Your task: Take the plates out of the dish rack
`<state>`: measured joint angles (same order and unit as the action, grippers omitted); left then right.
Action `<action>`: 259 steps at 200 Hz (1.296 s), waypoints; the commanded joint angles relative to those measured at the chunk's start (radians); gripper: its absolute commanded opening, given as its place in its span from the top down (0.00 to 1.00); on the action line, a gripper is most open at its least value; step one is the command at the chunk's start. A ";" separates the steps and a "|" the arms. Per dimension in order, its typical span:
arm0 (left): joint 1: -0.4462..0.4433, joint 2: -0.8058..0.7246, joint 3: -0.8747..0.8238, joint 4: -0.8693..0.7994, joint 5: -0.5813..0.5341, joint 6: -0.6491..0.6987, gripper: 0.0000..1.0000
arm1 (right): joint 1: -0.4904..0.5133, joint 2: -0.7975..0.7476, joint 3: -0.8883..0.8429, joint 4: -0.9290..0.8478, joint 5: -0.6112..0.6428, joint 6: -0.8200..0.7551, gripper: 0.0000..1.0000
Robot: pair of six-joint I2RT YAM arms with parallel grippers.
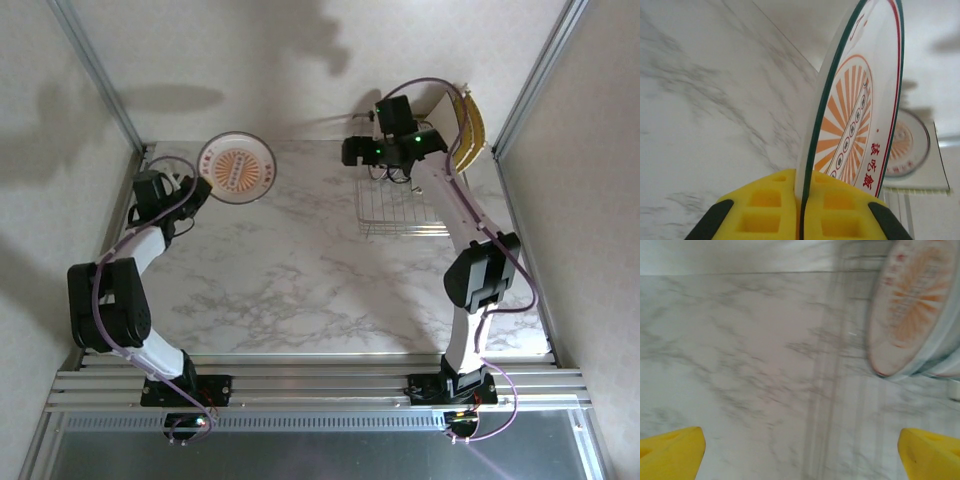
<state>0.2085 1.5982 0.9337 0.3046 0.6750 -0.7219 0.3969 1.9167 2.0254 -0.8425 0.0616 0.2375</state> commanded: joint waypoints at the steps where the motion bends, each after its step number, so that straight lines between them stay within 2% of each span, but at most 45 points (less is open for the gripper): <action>1: 0.043 -0.029 -0.034 0.096 -0.139 -0.102 1.00 | -0.044 -0.046 0.002 -0.236 0.169 -0.062 0.01; 42: 0.080 0.034 -0.015 0.110 -0.269 -0.141 1.00 | -0.121 -0.121 -0.085 -0.324 0.178 -0.107 0.01; 70: 0.096 0.104 0.018 0.128 -0.309 -0.159 1.00 | -0.164 -0.173 -0.164 -0.308 0.139 -0.118 0.01; 101: 0.106 0.169 0.047 0.127 -0.380 -0.181 1.00 | -0.180 -0.229 -0.262 -0.254 0.117 -0.113 0.01; 128: 0.109 0.232 0.105 0.118 -0.399 -0.183 1.00 | -0.191 -0.250 -0.312 -0.226 0.106 -0.110 0.01; 167: 0.109 0.329 0.176 0.113 -0.401 -0.191 1.00 | -0.197 -0.236 -0.299 -0.223 0.095 -0.118 0.01; 183: 0.108 0.363 0.196 0.098 -0.433 -0.174 1.00 | -0.196 -0.225 -0.289 -0.219 0.089 -0.120 0.01; 259: 0.111 0.466 0.200 0.159 -0.436 -0.197 1.00 | -0.197 -0.177 -0.226 -0.219 0.087 -0.110 0.01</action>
<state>0.3115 2.0369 1.1053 0.4088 0.2611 -0.9142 0.2070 1.7302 1.7615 -1.0584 0.1558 0.1329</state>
